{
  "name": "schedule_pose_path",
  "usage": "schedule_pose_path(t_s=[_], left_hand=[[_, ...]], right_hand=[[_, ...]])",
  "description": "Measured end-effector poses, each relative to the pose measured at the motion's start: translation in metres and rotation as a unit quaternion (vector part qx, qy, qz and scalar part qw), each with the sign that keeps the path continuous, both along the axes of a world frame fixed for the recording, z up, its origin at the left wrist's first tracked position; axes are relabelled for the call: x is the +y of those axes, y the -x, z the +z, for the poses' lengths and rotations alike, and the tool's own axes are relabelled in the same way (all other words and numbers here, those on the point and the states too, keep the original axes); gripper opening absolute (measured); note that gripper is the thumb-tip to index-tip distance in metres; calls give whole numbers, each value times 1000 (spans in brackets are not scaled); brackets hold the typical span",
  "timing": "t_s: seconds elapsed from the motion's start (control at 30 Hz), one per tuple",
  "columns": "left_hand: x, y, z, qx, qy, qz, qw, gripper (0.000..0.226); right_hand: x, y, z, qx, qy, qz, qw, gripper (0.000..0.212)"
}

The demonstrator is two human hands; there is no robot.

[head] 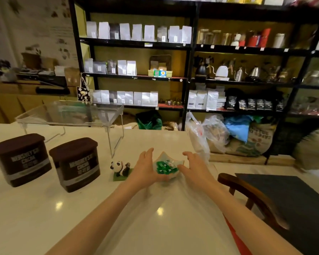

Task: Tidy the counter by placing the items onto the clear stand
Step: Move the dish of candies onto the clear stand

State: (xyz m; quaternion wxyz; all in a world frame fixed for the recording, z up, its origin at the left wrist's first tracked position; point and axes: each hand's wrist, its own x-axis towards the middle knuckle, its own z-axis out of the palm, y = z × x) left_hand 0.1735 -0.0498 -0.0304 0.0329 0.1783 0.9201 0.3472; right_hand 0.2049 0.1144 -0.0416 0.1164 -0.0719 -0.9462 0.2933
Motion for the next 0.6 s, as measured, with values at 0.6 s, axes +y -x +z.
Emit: schedule_pose_path(t_s=[0.6], left_hand=[[15,15,1,-35,22,77,996,85]], right_hand=[[9,42,2,-11,189,1,982,24]])
